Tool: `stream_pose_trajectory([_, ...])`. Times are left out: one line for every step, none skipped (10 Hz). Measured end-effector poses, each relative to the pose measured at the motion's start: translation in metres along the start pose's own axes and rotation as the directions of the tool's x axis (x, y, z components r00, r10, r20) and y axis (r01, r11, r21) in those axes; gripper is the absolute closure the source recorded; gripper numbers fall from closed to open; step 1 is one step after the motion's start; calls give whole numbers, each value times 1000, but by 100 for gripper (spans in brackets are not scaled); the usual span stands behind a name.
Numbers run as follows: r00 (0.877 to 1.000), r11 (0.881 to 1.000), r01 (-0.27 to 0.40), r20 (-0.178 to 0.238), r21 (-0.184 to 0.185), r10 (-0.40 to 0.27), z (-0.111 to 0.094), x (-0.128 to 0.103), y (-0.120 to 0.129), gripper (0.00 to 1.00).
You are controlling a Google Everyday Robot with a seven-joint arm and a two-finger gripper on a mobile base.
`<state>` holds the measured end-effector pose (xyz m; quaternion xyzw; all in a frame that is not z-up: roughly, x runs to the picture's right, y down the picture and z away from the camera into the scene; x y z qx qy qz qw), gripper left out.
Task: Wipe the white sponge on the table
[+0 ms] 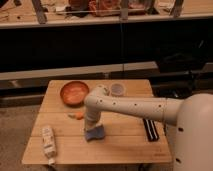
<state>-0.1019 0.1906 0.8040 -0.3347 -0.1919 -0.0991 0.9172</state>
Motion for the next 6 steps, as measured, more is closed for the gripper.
stream_pose_trajectory([1000,1000,-22,12,5,22,-2,5,-7,99])
stream_pose_trajectory([998,998,-62,26,12,61,-6,19,-14,99])
stream_pose_trajectory([995,995,-95,34,18,95,-10,34,-17,99])
stream_pose_trajectory([991,992,-127,40,21,126,-14,51,-17,99])
stream_pose_trajectory([985,986,-166,48,23,165,-19,74,-13,99])
stream_pose_trajectory([979,980,-196,55,23,195,-23,93,-6,99])
